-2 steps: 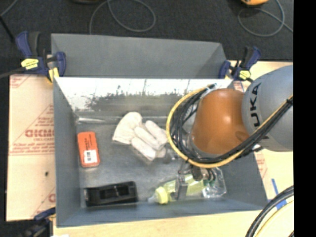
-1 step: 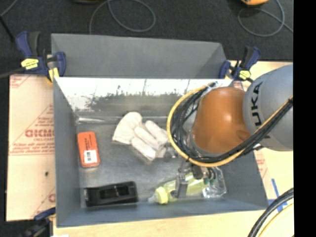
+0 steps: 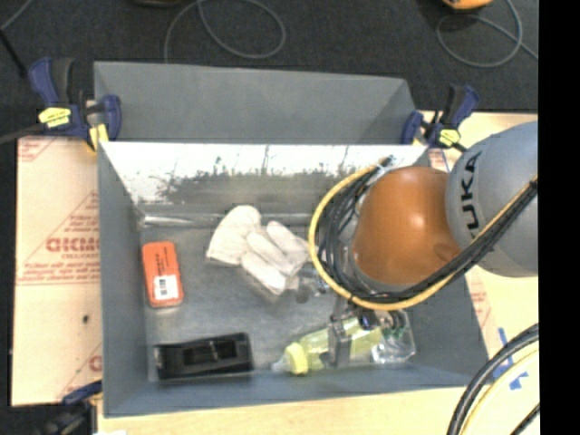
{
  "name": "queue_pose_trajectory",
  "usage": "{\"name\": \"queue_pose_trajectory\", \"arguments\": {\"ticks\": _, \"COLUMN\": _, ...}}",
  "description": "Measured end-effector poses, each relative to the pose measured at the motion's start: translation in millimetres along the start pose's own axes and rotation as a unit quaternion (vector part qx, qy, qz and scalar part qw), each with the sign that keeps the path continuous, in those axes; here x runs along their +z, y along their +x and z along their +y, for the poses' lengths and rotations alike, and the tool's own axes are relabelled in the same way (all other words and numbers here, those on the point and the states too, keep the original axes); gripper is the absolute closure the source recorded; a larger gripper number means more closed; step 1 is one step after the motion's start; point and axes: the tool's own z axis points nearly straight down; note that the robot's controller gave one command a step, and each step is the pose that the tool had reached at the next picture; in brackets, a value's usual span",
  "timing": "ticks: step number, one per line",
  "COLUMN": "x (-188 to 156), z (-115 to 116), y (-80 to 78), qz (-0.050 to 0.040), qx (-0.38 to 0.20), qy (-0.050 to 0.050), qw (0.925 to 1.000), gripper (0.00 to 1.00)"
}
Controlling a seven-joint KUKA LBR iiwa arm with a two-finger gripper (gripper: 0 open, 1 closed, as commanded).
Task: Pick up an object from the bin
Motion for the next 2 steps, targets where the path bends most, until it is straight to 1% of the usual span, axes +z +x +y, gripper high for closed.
{"name": "queue_pose_trajectory", "arguments": {"ticks": 1, "x": 46, "z": -13, "y": -8.0, "qz": -0.0003, "qx": -0.127, "qy": 0.001, "qw": 0.9918, "gripper": 0.00}}
{"name": "queue_pose_trajectory", "arguments": {"ticks": 2, "x": 83, "z": -26, "y": 1.3, "qz": -0.0005, "qx": -0.175, "qy": 0.000, "qw": 0.9846, "gripper": 1.00}}
